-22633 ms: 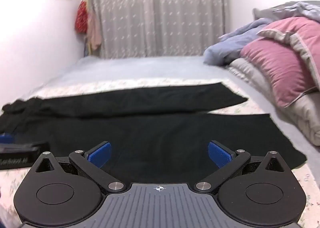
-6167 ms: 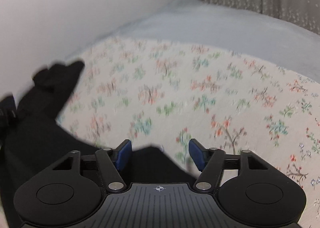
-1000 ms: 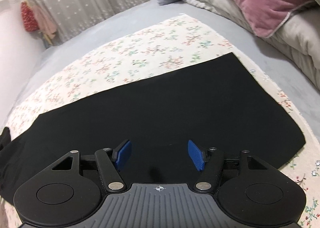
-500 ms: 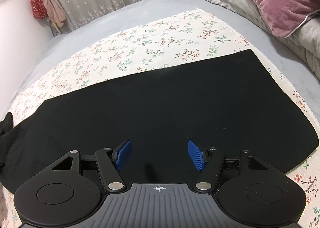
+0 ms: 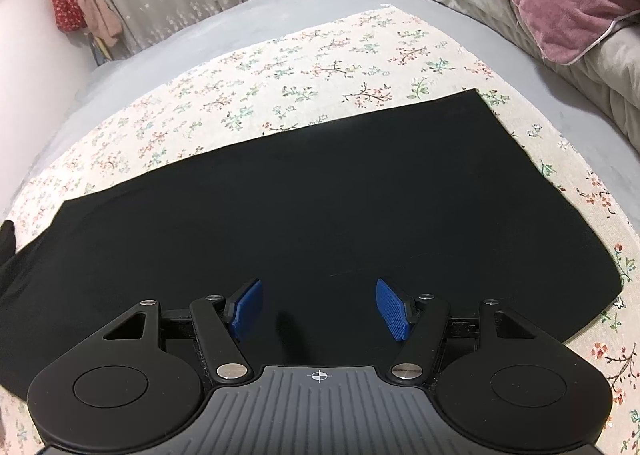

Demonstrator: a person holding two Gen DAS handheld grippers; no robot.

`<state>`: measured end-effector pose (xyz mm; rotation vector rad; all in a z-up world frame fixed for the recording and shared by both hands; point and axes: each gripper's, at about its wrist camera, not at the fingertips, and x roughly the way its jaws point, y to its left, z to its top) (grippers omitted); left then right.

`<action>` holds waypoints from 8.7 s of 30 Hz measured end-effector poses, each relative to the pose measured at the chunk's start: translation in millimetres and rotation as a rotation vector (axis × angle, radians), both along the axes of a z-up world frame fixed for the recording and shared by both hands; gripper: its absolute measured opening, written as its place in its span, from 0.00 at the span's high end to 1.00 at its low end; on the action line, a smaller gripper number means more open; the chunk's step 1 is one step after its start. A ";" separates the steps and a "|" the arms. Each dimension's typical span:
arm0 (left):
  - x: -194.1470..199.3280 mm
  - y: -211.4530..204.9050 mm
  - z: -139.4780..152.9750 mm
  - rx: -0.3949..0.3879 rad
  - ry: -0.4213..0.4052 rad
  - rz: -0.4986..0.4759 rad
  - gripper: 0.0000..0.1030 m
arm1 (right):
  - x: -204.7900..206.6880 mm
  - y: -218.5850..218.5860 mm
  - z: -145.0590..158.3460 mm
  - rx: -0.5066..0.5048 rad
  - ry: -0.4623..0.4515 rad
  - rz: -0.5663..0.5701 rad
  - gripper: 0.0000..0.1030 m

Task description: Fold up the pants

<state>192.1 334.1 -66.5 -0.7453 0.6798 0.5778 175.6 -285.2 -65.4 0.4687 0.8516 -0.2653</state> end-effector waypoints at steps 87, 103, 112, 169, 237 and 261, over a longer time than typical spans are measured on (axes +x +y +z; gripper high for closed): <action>125.6 -265.2 -1.2 0.543 0.101 -0.872 0.35 | 58.6 -122.8 -10.3 -0.283 0.037 -0.100 0.99; 74.1 -280.6 -26.2 0.506 0.140 -0.900 0.30 | 59.6 -124.8 1.8 -0.354 0.035 -0.078 0.75; 67.5 -271.0 -21.4 0.388 0.124 -0.899 0.30 | 55.7 -131.9 1.5 -0.278 0.006 -0.096 1.00; -12.4 -151.4 -37.7 0.525 0.145 -0.688 0.18 | -21.3 7.8 -21.0 -0.358 0.035 0.167 0.46; -26.9 -354.5 -33.5 0.473 0.081 -1.132 0.25 | -104.0 -89.3 -30.8 0.253 -0.380 -0.578 0.97; 7.4 -290.0 -26.8 0.043 0.046 -0.985 0.25 | -32.7 268.1 -49.2 -0.967 -0.285 0.718 0.80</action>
